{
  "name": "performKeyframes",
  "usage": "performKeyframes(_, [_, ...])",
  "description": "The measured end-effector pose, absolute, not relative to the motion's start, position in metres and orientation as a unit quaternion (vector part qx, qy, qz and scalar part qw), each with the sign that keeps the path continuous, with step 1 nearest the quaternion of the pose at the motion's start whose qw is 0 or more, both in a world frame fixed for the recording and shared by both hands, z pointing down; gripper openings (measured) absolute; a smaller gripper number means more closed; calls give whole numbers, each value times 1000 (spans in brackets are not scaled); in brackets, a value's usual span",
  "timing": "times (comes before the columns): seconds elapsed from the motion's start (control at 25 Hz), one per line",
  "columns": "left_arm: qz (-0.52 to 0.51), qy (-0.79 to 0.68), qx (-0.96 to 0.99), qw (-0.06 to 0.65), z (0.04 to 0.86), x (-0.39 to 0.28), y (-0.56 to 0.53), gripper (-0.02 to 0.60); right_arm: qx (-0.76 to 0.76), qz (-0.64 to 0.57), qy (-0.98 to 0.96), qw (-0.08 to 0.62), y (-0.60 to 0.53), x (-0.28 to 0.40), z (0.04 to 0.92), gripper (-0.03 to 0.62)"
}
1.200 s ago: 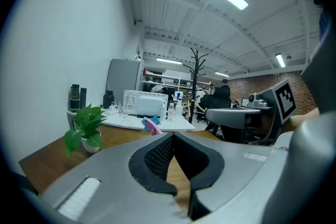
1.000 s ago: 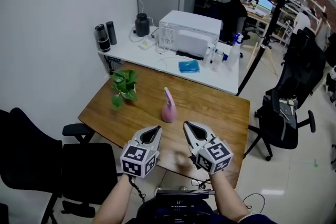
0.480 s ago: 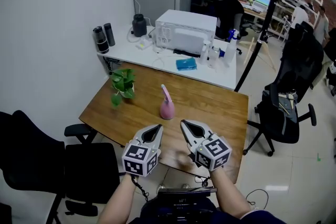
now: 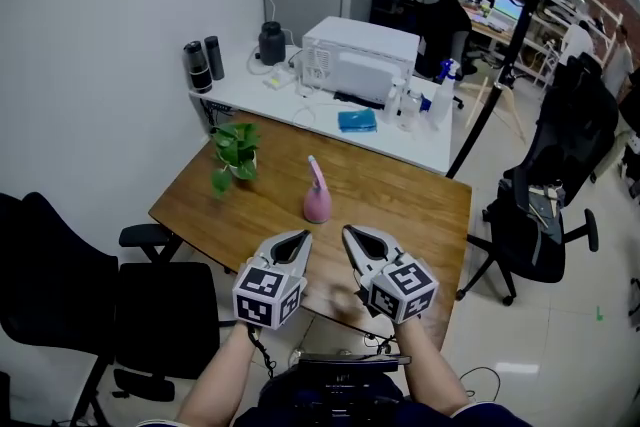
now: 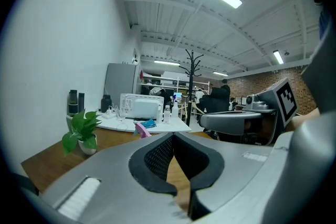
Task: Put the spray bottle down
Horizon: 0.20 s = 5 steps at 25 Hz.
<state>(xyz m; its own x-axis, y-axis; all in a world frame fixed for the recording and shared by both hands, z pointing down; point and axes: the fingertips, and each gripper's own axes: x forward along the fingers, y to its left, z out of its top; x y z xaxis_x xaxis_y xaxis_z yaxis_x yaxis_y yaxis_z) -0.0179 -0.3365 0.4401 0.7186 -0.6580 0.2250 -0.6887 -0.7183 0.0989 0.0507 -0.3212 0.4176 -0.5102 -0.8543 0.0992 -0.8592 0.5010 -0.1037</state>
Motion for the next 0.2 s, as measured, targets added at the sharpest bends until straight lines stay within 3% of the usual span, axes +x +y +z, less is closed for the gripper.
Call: performKeyframes(0.2, [87,-366,923,88,441,-18,-335,9,493,72,-867,18,-321,47,420,11])
